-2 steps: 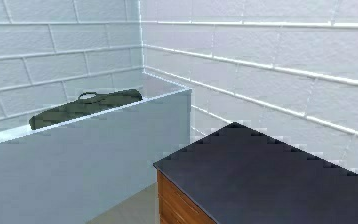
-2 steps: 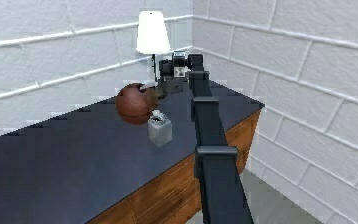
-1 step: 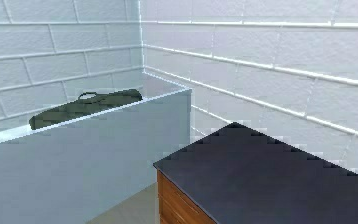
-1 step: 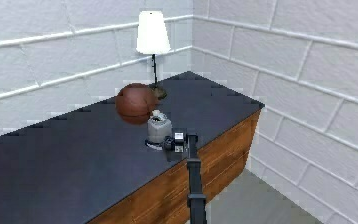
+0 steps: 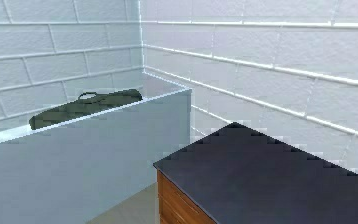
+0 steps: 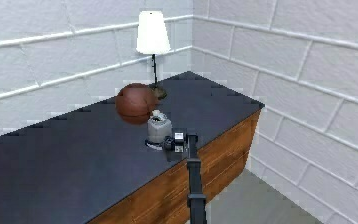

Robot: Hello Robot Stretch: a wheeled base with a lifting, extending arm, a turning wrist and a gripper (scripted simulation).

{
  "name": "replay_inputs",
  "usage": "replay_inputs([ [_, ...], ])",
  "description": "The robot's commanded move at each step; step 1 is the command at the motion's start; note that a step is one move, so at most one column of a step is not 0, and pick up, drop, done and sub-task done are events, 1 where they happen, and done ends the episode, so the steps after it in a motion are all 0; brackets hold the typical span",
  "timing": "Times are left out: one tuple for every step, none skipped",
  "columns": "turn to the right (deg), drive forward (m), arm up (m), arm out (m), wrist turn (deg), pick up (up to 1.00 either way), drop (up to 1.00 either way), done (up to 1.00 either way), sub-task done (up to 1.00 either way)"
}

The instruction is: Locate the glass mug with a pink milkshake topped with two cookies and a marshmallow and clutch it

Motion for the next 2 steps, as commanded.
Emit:
replay_inputs([
  [0.0, 0.0, 0.1, 0.0, 0.0, 0.0, 0.0, 0.0, 0.0],
  [0.0, 0.0, 0.0, 0.0, 0.0, 0.0, 0.0, 1.0, 0.0],
])
